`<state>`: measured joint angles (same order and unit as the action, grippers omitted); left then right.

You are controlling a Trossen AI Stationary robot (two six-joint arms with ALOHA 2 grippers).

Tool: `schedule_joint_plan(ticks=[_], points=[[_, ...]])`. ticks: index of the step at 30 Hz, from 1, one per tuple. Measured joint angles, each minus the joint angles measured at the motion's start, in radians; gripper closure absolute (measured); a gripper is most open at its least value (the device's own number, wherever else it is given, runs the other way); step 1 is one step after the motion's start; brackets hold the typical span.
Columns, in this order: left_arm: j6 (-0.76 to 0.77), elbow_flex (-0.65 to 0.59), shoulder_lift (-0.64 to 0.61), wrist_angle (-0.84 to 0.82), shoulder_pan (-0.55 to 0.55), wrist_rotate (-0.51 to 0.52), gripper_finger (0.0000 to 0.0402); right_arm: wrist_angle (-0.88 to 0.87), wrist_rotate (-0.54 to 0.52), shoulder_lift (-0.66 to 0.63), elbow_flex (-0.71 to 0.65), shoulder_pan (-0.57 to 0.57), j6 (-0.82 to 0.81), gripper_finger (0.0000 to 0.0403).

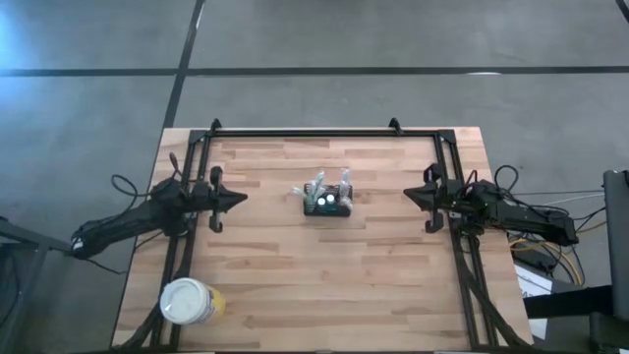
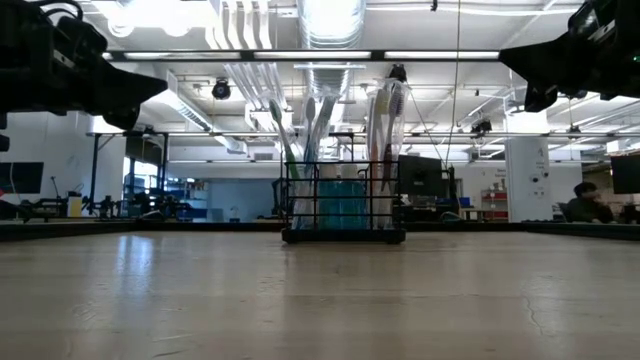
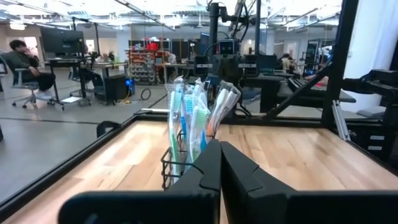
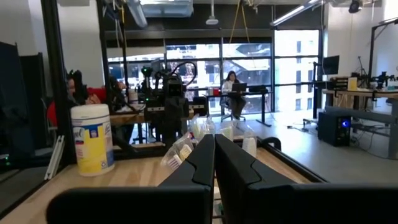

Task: Pick & Place toothbrushing station
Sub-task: Return to Home Position

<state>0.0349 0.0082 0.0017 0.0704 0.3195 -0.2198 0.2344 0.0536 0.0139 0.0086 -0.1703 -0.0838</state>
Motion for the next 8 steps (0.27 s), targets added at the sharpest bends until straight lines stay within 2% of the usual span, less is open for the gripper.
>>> schedule_joint_plan(ticks=[8], points=[[-0.037,0.0,0.0,0.0,0.0,-0.028,0.0401,-0.018,0.0,0.001,0.0,0.0,0.0,0.0394]])
